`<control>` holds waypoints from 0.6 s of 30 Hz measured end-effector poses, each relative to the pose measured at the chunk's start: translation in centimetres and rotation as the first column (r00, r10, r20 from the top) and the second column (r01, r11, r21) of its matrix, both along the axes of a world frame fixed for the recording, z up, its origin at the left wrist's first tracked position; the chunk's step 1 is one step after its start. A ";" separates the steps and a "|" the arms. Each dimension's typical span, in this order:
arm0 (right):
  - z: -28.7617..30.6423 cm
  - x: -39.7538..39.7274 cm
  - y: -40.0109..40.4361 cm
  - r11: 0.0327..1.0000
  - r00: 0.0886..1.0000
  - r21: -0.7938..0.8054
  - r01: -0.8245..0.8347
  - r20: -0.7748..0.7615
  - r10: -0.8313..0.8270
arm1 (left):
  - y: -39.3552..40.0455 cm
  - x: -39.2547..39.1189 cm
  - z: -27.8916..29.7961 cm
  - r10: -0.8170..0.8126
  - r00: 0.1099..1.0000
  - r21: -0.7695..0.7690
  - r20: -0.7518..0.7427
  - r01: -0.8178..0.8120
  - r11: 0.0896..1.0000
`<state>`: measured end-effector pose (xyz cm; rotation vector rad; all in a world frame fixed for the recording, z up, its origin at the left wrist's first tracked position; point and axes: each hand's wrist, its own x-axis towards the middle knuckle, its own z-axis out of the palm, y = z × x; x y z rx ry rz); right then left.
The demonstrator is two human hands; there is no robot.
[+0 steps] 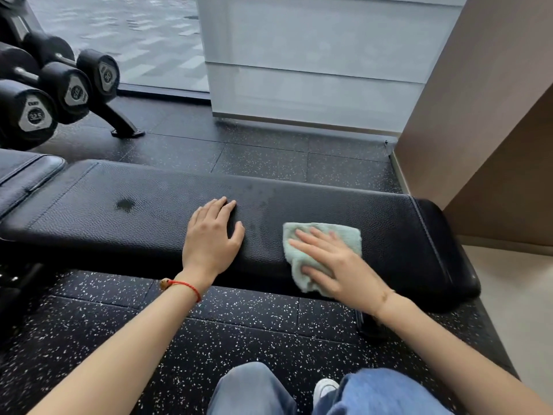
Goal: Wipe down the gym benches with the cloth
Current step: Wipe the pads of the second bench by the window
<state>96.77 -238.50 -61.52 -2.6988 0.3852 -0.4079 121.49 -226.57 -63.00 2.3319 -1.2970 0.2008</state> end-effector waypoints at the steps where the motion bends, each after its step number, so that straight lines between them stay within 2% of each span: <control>1: 0.3 -1.2 -1.1 1.000 1.000 0.009 0.029 -0.007 -0.029 | 0.0 0.0 0.0 0.001 1.000 0.000 0.000 -0.001 1.000; 5: 1.7 1.8 -8.8 0.937 0.937 0.012 0.349 -0.036 -0.348 | 0.0 -0.2 0.1 0.010 1.000 -0.004 0.004 -0.010 1.000; 7: 1.8 5.9 -9.6 0.917 0.913 -0.040 0.397 -0.082 -0.399 | -0.1 -0.2 0.2 0.008 1.000 -0.010 0.001 -0.008 1.000; 8: 1.7 7.8 -8.7 0.930 0.927 -0.042 0.365 -0.081 -0.367 | -0.1 -0.1 0.2 0.006 1.000 -0.013 -0.001 -0.006 1.000; 10: 1.0 9.0 -5.0 0.981 0.979 -0.030 0.194 -0.051 -0.195 | -0.1 0.0 0.2 0.006 1.000 -0.014 -0.001 -0.006 1.000; 12: 0.5 6.2 -1.5 0.999 0.999 -0.027 0.021 -0.031 -0.022 | -0.1 0.1 0.1 0.004 1.000 -0.013 0.006 -0.004 1.000; 14: 0.5 1.9 -1.0 0.999 0.998 -0.023 -0.043 -0.040 0.042 | 0.0 0.1 -0.1 0.007 1.000 -0.023 0.011 -0.007 1.000; 16: 1.0 -0.5 -4.1 0.997 0.997 0.012 0.079 -0.018 -0.079 | -0.1 0.1 -0.2 0.011 1.000 -0.028 0.010 -0.011 1.000; 18: 1.9 0.7 -8.4 0.953 0.953 0.022 0.303 -0.021 -0.303 | -0.1 0.0 -0.1 0.017 1.000 -0.026 0.011 -0.016 1.000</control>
